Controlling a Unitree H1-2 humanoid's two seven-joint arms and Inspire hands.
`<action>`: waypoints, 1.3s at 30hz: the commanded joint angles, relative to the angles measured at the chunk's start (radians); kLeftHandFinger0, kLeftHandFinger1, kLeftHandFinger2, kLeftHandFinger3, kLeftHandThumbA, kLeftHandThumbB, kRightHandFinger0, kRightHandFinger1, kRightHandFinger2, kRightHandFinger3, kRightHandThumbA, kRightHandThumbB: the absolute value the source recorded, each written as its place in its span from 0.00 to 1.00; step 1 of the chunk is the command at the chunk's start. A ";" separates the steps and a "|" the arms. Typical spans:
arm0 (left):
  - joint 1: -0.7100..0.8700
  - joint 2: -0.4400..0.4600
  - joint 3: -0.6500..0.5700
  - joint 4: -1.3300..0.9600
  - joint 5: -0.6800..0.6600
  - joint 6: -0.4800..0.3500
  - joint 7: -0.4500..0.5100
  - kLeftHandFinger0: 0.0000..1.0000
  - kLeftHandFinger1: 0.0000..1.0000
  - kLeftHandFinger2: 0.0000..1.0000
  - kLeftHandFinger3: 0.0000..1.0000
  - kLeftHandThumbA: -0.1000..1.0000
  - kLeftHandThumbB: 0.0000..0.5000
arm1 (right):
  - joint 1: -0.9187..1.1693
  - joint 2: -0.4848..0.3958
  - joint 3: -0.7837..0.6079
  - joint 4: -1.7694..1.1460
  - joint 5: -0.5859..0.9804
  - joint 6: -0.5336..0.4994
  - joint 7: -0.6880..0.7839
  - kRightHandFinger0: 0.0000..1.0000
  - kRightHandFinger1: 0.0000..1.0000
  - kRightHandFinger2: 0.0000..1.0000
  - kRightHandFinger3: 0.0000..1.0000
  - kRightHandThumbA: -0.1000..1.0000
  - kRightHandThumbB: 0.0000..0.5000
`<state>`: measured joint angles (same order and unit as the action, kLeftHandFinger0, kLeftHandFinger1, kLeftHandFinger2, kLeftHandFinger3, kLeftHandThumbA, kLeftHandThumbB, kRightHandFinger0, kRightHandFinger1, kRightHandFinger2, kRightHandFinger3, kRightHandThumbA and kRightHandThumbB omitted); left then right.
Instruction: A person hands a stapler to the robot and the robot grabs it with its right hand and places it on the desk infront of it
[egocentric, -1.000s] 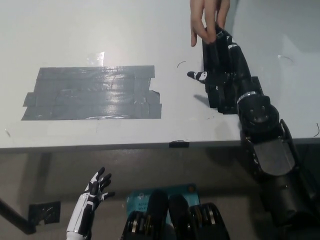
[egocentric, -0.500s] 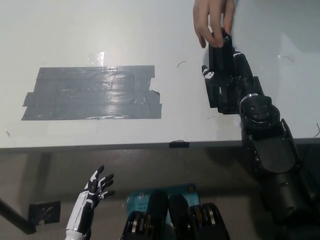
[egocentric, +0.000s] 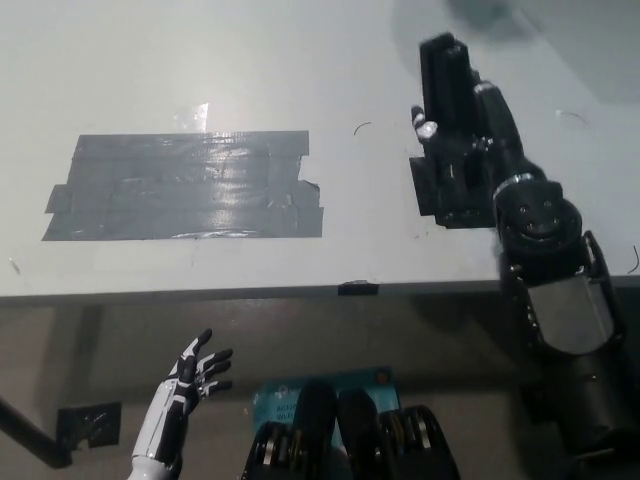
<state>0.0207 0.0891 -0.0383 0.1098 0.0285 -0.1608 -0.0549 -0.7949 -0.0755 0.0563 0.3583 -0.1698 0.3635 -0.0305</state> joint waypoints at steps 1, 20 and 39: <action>-0.009 0.013 0.003 -0.027 -0.005 -0.004 -0.012 0.81 0.87 0.85 0.98 1.00 0.82 | -0.084 -0.062 0.149 -0.113 -0.066 0.086 0.157 0.07 0.52 0.86 0.88 0.00 0.33; -0.020 0.024 -0.006 -0.021 0.014 -0.013 -0.017 0.77 0.82 0.75 0.93 1.00 0.87 | -0.134 -0.207 0.545 0.266 -0.222 -0.104 0.377 0.14 0.66 0.93 0.98 0.00 0.36; -0.032 0.029 -0.008 -0.018 0.020 -0.019 -0.023 0.75 0.80 0.74 0.87 1.00 0.84 | -0.091 -0.218 0.456 0.163 -0.243 -0.175 0.304 1.00 1.00 1.00 1.00 0.93 1.00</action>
<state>0.0044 0.1038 -0.0432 0.1109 0.0396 -0.1610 -0.0681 -0.8712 -0.2677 0.5362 0.5694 -0.3942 0.2284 0.2654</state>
